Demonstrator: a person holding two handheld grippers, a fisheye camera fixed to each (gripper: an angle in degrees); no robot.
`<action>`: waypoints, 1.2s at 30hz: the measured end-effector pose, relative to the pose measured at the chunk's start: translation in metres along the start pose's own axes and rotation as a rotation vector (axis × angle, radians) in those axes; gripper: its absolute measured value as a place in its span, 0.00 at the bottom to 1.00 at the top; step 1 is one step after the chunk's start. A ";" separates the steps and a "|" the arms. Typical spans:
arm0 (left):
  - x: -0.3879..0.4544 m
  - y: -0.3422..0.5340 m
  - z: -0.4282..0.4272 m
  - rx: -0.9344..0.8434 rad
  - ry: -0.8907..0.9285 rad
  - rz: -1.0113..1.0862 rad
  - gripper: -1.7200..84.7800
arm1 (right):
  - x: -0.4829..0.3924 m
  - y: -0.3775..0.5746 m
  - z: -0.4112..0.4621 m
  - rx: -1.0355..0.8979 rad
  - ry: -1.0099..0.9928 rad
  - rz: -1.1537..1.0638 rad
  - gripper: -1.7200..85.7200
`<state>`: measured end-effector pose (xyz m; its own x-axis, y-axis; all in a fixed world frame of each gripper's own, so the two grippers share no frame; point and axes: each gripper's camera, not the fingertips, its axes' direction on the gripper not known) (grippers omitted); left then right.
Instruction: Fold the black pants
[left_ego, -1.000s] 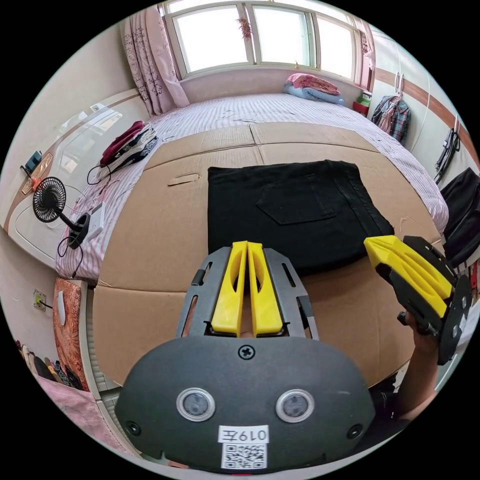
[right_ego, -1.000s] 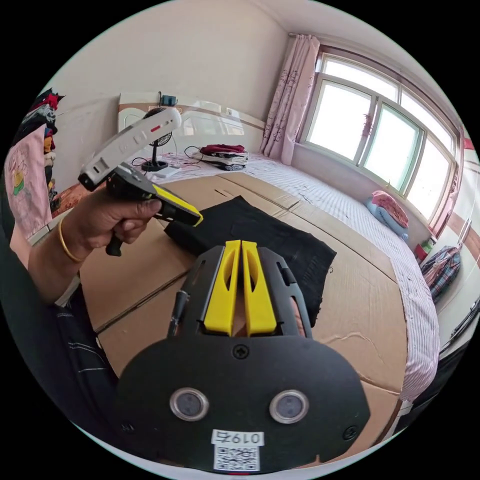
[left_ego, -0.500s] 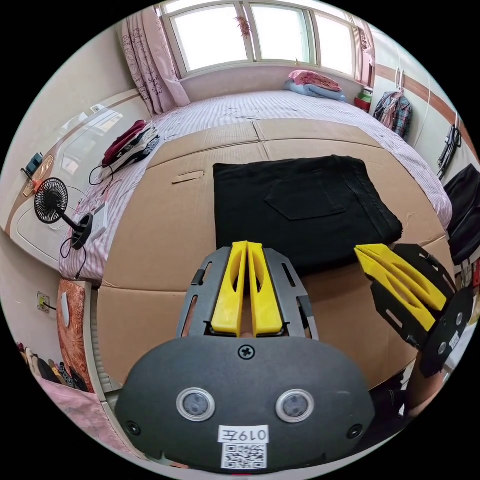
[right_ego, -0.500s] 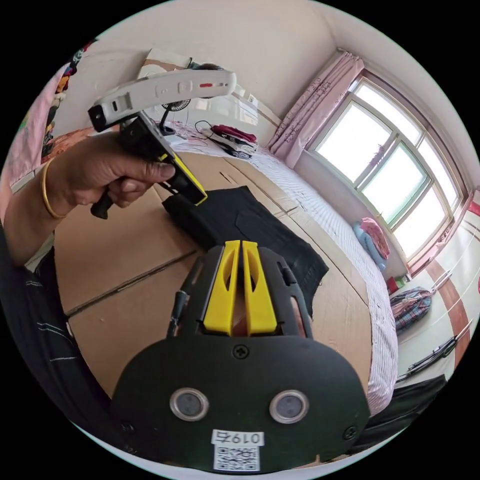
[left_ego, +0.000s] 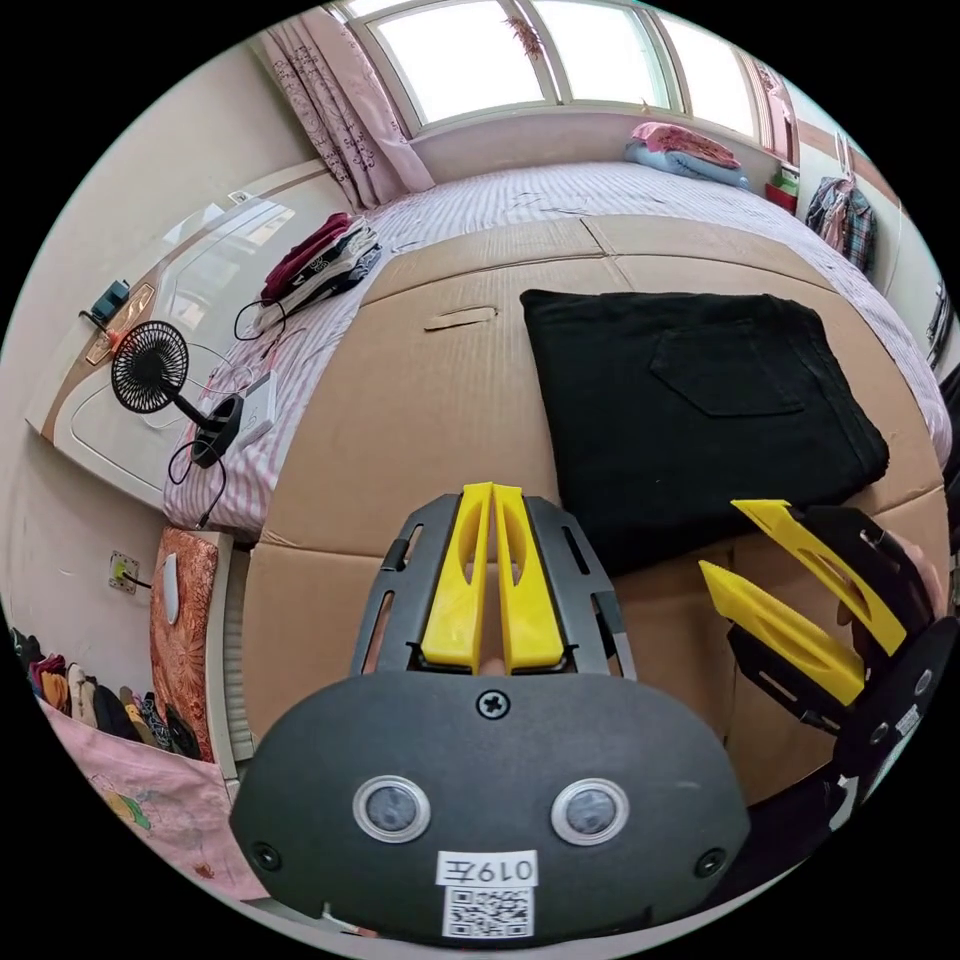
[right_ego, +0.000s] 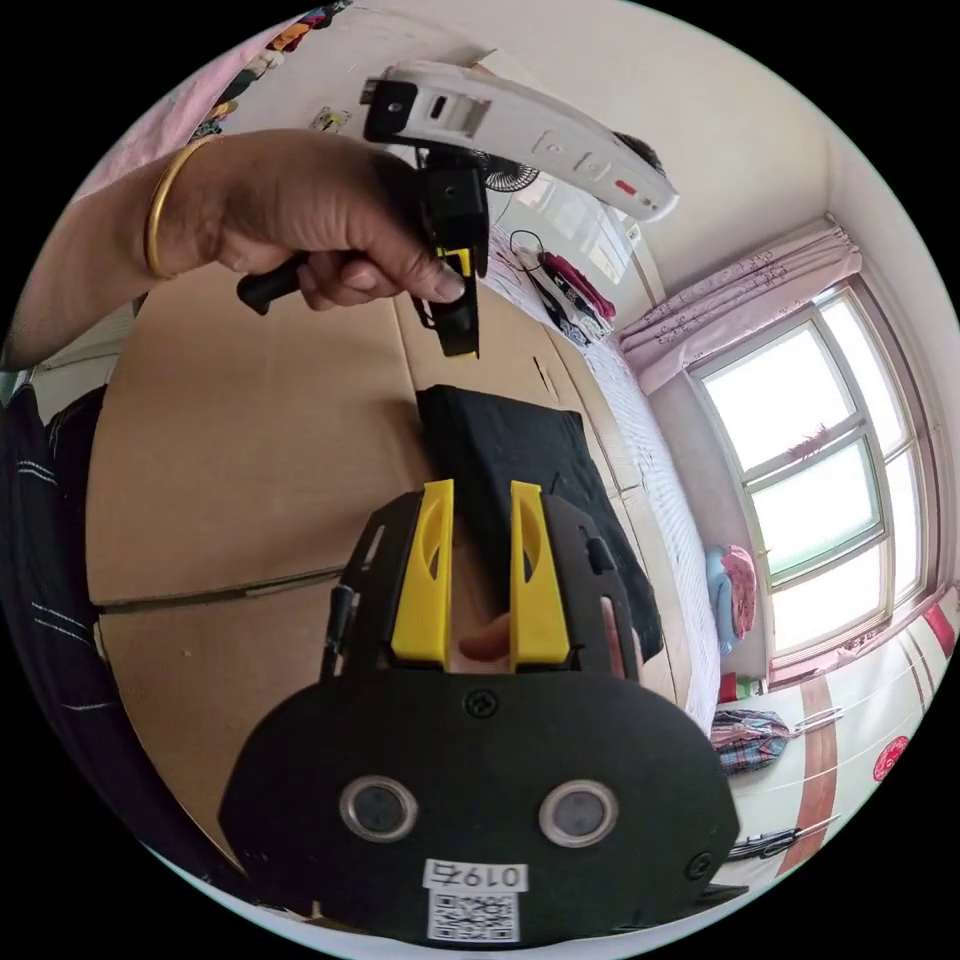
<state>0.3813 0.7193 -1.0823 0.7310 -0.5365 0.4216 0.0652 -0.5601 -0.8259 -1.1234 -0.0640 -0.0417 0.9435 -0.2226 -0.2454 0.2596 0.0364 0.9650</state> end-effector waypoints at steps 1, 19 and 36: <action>-0.005 0.002 0.002 0.006 0.013 -0.007 0.03 | -0.002 -0.001 0.002 -0.005 0.010 -0.011 0.13; -0.116 0.036 0.130 0.083 0.832 -0.197 0.11 | 0.023 0.001 0.033 -0.061 -0.044 0.014 0.10; -0.116 0.009 0.291 0.002 1.408 -0.423 0.15 | 0.065 0.036 0.012 0.099 -0.018 0.257 0.08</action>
<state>0.4945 0.9595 -1.2477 -0.5923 -0.4963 0.6348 0.1035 -0.8281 -0.5509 -1.0552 -0.0885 -0.0219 0.9718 -0.2355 0.0100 -0.0104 -0.0008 0.9999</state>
